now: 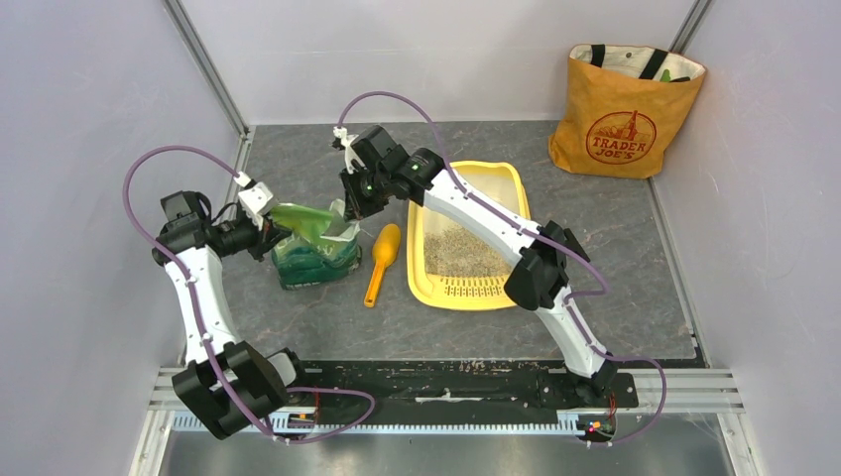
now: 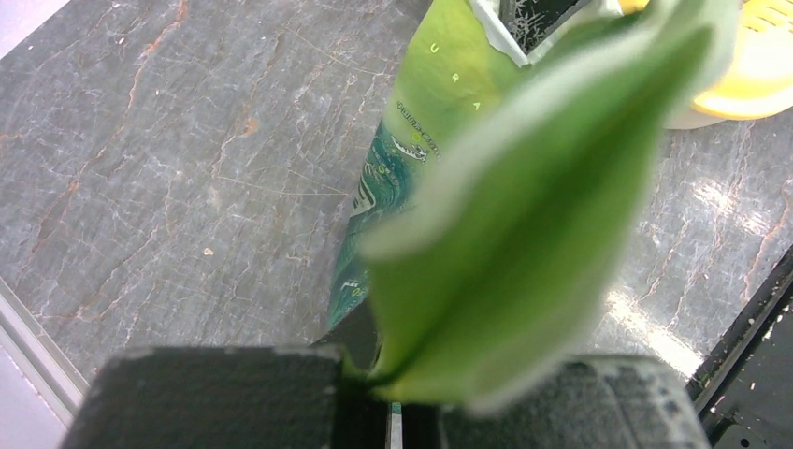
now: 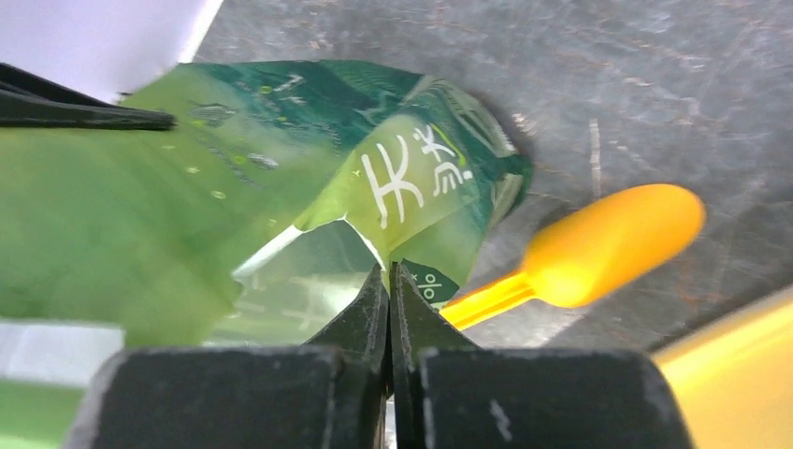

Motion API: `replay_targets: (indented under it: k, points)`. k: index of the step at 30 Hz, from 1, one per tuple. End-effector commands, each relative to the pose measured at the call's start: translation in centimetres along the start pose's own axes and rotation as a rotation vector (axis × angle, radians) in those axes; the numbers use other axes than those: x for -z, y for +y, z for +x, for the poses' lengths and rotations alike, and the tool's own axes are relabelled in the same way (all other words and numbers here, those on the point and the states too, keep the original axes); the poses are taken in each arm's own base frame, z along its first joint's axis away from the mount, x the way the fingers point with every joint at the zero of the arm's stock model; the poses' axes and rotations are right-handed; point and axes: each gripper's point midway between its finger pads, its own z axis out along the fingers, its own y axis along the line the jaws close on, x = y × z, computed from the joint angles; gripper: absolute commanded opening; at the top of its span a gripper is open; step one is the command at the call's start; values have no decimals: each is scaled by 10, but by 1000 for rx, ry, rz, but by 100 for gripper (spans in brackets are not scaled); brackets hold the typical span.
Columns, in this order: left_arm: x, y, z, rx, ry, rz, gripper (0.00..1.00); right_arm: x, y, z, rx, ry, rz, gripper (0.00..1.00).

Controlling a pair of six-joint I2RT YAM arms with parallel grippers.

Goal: Fill the litter box with clean litter

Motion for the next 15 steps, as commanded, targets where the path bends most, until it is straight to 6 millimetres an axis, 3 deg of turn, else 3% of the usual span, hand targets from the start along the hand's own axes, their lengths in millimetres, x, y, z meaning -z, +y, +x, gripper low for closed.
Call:
replay_targets:
  k: [1, 3, 5, 7, 15]
  points:
    - [4, 9, -39, -209, -120, -17, 2, 23, 61, -36, -112, -82, -286, 0]
    - [5, 12, -42, -219, -122, -20, 2, 45, 82, -78, -92, -226, -371, 0]
    - [5, 13, -45, -230, -127, -19, 2, 68, 102, -107, -63, -333, -446, 0]
    - [4, 14, -47, -248, -134, -17, 2, 77, 115, -118, -79, -372, -507, 0]
    - [-4, 24, -77, -101, -240, -46, 2, 21, 120, -82, -346, -182, -618, 0]
